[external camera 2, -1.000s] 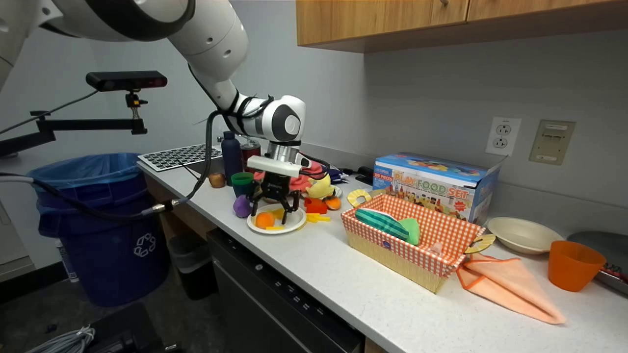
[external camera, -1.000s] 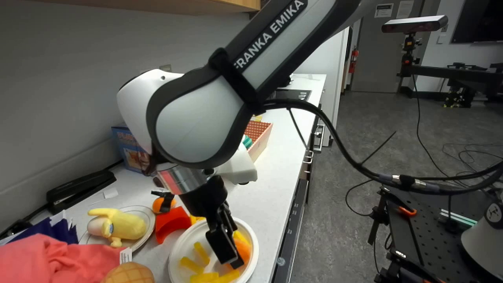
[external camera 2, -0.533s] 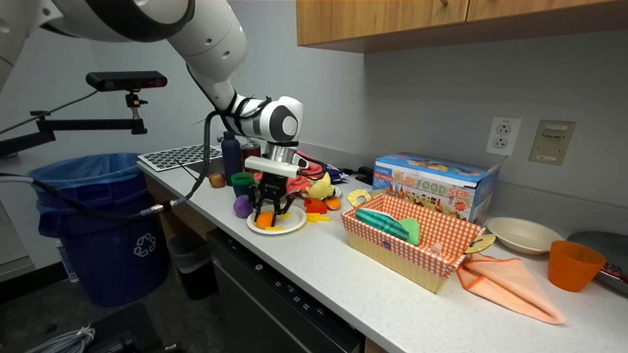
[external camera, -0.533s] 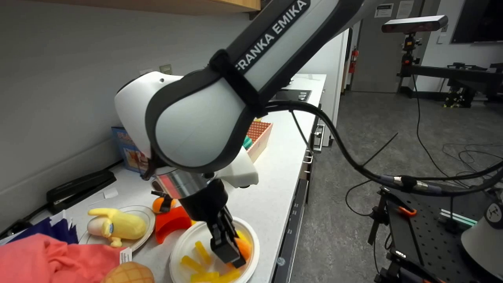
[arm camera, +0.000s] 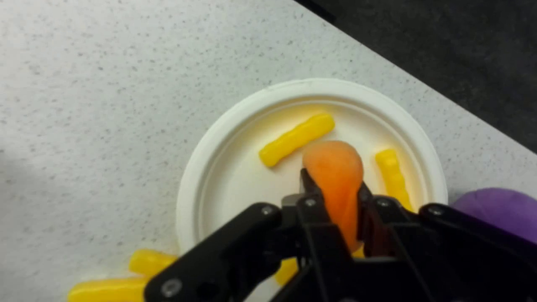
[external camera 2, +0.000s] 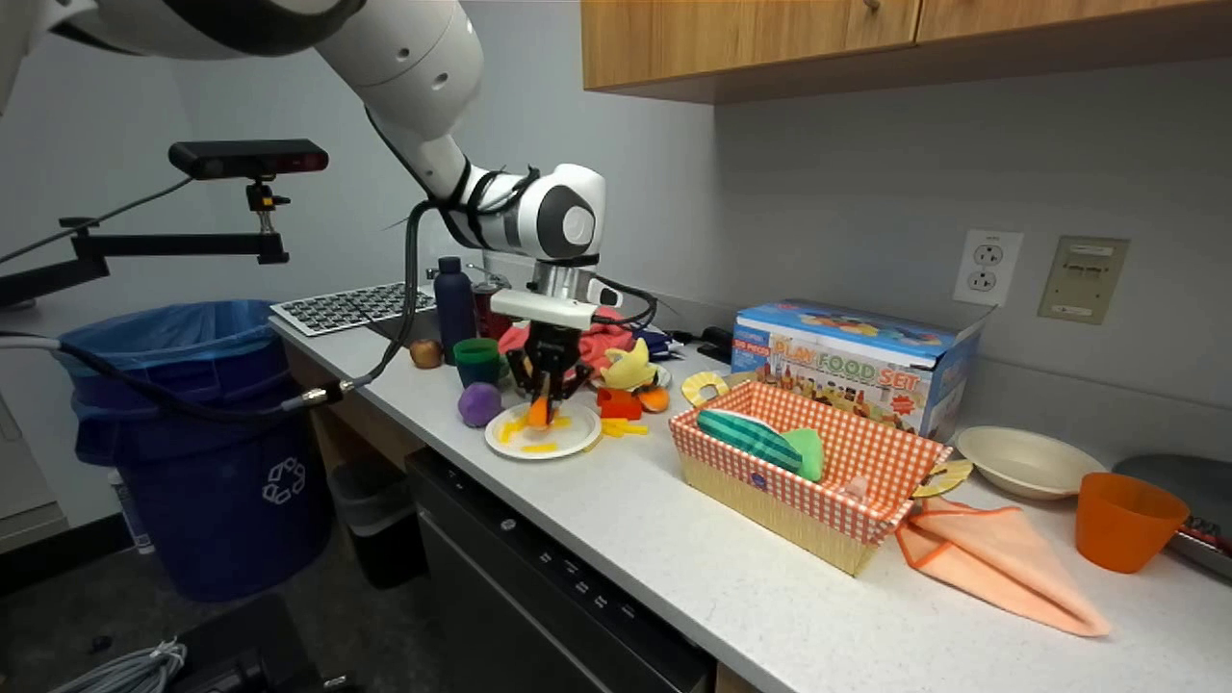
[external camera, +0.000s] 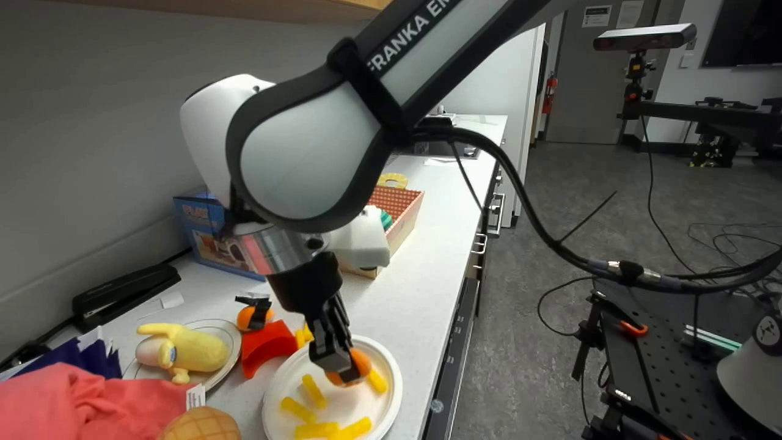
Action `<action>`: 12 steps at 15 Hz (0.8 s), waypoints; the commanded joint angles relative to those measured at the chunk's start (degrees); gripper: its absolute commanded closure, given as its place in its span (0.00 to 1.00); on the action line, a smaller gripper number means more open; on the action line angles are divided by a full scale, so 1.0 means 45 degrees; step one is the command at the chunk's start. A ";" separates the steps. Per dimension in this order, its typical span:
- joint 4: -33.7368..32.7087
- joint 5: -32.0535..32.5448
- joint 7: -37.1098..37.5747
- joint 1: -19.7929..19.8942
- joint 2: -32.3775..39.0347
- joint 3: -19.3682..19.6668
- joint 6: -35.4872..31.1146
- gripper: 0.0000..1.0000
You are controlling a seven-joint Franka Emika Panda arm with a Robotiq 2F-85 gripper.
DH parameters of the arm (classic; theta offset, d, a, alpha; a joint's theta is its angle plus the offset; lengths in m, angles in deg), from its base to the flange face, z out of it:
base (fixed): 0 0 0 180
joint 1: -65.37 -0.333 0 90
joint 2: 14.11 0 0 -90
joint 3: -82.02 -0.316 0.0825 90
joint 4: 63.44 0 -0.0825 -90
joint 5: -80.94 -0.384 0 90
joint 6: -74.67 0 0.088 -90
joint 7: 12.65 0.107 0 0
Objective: Pick up the plush toys from the countertop and put them in the basket.
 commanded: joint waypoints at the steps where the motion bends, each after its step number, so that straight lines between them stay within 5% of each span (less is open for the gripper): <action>1: 0.0754 -0.0292 0.0820 0.0602 -0.1504 0.0338 -0.1026 0.95; 12: 0.2591 0.0376 0.4620 0.1980 -0.3570 0.2557 -0.4741 0.95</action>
